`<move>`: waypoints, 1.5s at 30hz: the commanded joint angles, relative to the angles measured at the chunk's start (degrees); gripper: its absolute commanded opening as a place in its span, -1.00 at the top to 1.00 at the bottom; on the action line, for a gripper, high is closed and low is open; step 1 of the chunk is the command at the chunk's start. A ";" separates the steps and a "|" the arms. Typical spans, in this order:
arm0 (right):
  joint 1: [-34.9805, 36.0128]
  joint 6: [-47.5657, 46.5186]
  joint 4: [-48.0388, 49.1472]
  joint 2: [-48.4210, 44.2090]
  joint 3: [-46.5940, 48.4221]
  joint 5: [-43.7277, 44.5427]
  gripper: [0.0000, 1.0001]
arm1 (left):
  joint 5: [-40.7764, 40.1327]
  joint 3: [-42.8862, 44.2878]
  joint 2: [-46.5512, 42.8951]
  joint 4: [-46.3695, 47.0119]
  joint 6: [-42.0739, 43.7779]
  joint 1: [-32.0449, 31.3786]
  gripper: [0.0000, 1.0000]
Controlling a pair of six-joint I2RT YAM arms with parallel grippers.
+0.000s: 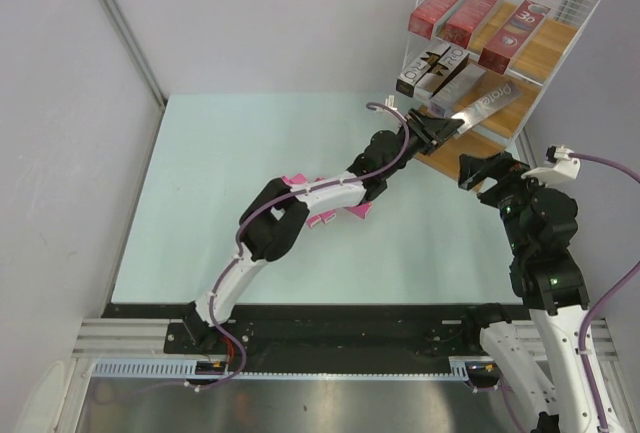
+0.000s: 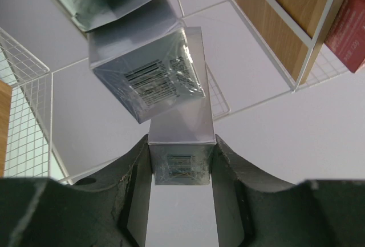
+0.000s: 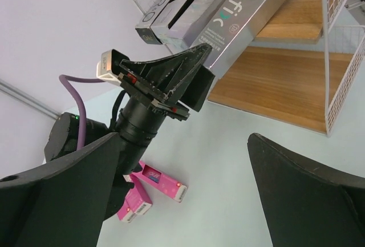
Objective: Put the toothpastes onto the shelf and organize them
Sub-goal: Place the toothpaste on the shelf.
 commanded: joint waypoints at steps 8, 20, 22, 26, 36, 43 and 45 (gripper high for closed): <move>-0.53 -2.18 -0.91 -1.07 3.16 -1.13 -0.99 | -10.73 9.34 2.64 -4.53 -3.90 -1.56 1.00; -0.71 -2.44 -2.05 -1.94 3.43 -0.52 -0.99 | -11.70 13.92 4.23 -9.20 -2.32 -2.00 0.39; -0.71 -2.44 -2.14 -2.03 3.43 -0.43 -1.00 | -10.65 13.57 4.23 -8.94 -1.80 -2.08 0.13; -0.62 -2.27 -2.49 -2.21 3.43 -0.52 -0.99 | -7.92 12.60 3.70 -5.35 0.75 -2.08 -0.50; -0.62 -1.65 -3.37 -2.38 3.43 -1.13 -0.99 | -3.70 -1.89 -3.58 9.33 10.68 -2.35 -0.99; -0.71 -1.39 -3.81 -2.65 3.43 -1.13 -1.00 | -1.50 -10.24 -8.33 15.23 13.59 -2.44 -0.99; -0.79 -1.21 -4.08 -2.65 3.34 -1.04 -1.00 | -1.07 -13.49 -9.39 16.55 14.20 -2.44 -0.99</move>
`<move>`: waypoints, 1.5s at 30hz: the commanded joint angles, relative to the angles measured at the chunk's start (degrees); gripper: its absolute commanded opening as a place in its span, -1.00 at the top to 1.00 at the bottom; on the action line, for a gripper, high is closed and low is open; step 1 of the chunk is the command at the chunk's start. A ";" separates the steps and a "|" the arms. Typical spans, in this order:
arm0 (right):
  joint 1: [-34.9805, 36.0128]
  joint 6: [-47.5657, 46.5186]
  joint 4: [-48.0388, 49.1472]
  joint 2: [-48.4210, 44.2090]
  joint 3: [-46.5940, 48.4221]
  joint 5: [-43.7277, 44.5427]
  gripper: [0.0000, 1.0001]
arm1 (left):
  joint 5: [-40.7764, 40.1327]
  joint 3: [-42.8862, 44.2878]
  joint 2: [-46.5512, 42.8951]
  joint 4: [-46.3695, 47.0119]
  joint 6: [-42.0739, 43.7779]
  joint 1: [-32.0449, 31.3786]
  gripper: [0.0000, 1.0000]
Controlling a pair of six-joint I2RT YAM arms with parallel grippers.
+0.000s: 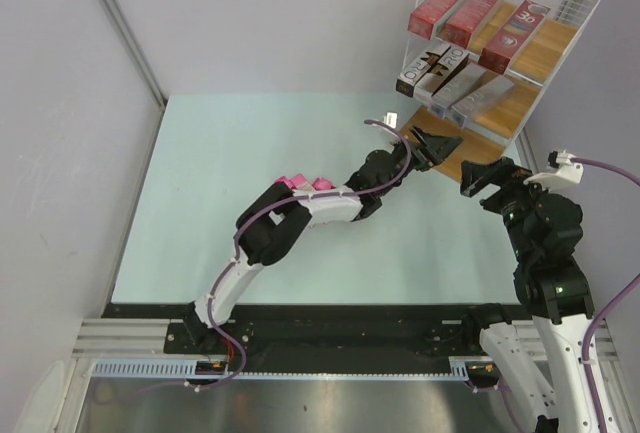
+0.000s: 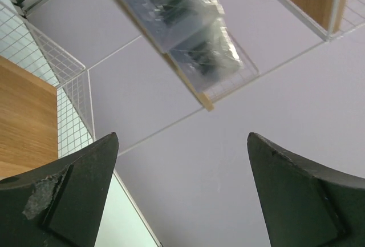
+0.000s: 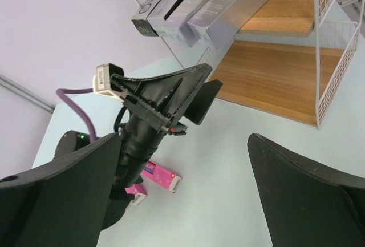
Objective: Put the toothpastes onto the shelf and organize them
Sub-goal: Place the toothpaste on the shelf, then pick up the toothpaste from the center of the board.
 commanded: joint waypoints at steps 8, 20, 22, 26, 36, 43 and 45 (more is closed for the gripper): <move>-0.18 0.76 0.25 -0.11 1.85 -1.31 -0.99 | 3.53 -12.29 -16.46 5.49 11.98 -0.49 -0.99; -0.10 2.25 3.24 3.58 -0.96 -6.41 -0.99 | -7.35 -29.16 -31.41 -16.74 32.90 -0.75 -0.99; -0.10 2.78 4.29 4.45 -2.10 -8.59 -0.99 | -13.84 -30.84 -34.30 -21.22 34.14 -0.75 -0.99; 0.69 4.19 7.89 8.84 -5.44 -12.91 -0.99 | -22.55 -38.65 -40.10 -27.98 35.37 -0.67 -0.99; 16.24 1.11 13.60 20.17 -8.61 -2.73 -0.99 | -26.35 -40.87 -46.44 -49.42 35.47 -0.14 -0.99; 20.29 -1.79 16.51 26.51 -9.93 -3.16 -0.99 | -24.79 -50.33 -56.28 -54.47 33.97 5.90 -0.99; 20.47 -2.31 17.21 27.31 -10.19 -3.16 -0.99 | -18.46 -53.68 -59.18 -53.67 32.92 9.07 -0.99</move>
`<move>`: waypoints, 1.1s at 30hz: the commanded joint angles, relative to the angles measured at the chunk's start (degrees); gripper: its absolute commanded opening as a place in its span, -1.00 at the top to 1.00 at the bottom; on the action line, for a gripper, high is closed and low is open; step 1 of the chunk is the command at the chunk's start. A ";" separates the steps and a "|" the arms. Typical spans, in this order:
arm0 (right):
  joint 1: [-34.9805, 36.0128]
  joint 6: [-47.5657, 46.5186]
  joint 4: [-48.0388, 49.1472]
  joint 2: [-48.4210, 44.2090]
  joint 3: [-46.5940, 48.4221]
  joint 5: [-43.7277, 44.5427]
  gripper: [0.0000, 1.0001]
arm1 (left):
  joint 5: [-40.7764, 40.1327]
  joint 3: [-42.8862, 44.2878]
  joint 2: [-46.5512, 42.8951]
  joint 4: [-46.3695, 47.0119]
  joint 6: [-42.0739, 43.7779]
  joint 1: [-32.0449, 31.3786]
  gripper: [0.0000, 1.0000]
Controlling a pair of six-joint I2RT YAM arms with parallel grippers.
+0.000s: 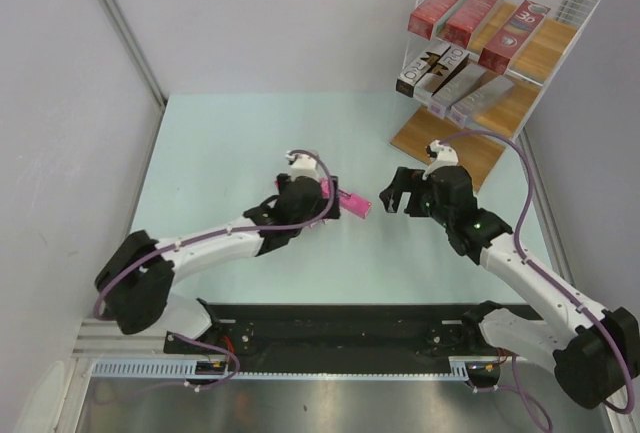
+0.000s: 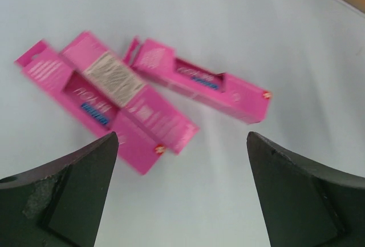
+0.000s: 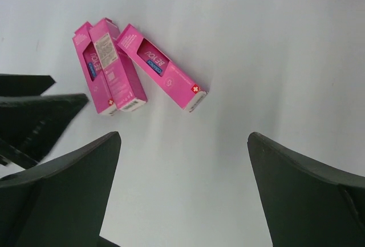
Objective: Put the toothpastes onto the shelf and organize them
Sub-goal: Pick up the toothpaste from the center of the board.
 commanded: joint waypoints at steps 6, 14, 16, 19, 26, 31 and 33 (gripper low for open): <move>1.63 -4.38 6.12 4.24 -0.53 0.56 -0.99 | 14.39 -12.25 -13.12 -0.35 -4.69 15.25 -0.99; 2.25 -8.15 9.54 9.95 -0.53 -3.65 -0.99 | 17.73 -12.25 -12.16 -0.88 -4.78 17.81 -0.99; 2.60 -9.91 9.99 10.66 -0.44 -4.63 -0.99 | 18.78 -12.07 -11.63 -0.62 -4.61 17.98 -0.99; 3.13 -11.41 11.04 12.77 -0.18 -5.60 -0.99 | 20.10 -11.72 -10.67 0.00 -4.52 18.16 -0.99; 5.15 -14.22 14.20 22.42 2.72 -7.18 -1.00 | 22.47 -11.81 -8.91 1.23 -4.61 18.25 -0.99; 5.85 -15.54 15.17 33.22 8.07 -6.39 -0.99 | 23.36 -12.42 -8.64 2.11 -4.96 18.33 -0.99; 6.03 -16.07 14.91 35.79 9.57 -5.60 -0.99 | 23.44 -12.69 -8.73 2.28 -4.87 18.42 -0.99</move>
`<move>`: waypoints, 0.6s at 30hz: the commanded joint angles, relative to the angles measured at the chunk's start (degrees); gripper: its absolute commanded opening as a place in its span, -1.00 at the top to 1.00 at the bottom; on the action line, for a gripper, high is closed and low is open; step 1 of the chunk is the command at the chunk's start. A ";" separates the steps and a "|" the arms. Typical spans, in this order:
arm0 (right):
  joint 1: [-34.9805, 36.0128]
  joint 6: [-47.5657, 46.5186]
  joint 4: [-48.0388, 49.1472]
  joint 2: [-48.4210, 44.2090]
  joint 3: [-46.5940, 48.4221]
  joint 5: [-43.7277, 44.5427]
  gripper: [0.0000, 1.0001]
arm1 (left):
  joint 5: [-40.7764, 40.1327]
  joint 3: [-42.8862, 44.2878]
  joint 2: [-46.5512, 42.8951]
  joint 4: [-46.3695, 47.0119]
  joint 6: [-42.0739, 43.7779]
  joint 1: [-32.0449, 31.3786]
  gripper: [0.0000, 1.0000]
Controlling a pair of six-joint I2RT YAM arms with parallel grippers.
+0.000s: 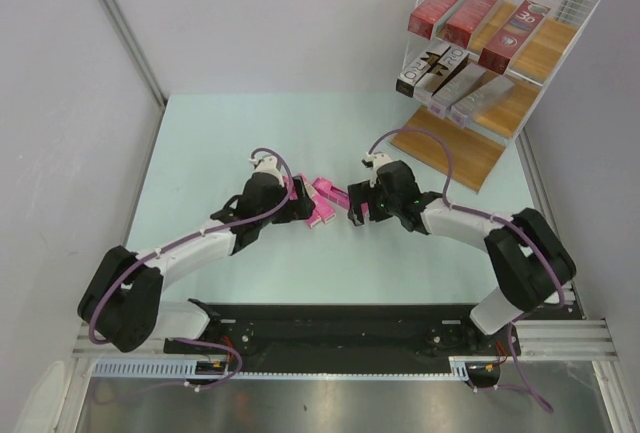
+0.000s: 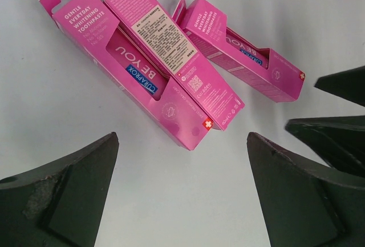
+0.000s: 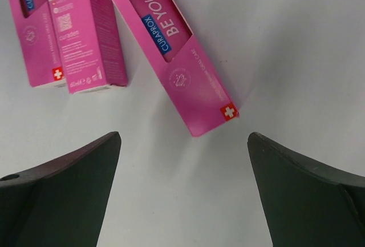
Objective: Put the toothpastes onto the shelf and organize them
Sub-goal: Pick up the toothpaste from the center of the board.
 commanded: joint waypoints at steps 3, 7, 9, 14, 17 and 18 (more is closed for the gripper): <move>0.72 -2.50 3.37 7.94 6.77 2.67 -0.99 | 1.52 -1.08 -0.56 2.46 -0.48 0.57 -1.00; 0.98 -3.29 4.07 12.43 9.40 7.50 -0.99 | 1.43 -1.70 -0.82 2.46 -0.30 0.74 -0.99; 0.98 -3.38 3.99 14.27 10.11 8.29 -0.97 | 1.70 -2.31 -1.09 2.90 -0.21 0.83 -0.99; 1.68 -3.81 2.93 15.95 11.08 8.12 -0.56 | 1.87 -2.75 -1.35 2.99 -0.39 1.09 -0.99; 2.39 -4.17 1.53 15.69 11.08 9.26 -0.28 | 2.05 -3.02 -1.70 3.42 -0.56 1.27 -0.99; 2.48 -4.43 1.44 15.69 11.08 9.26 -0.23 | 2.48 -3.11 -1.70 3.60 -0.65 1.27 -0.99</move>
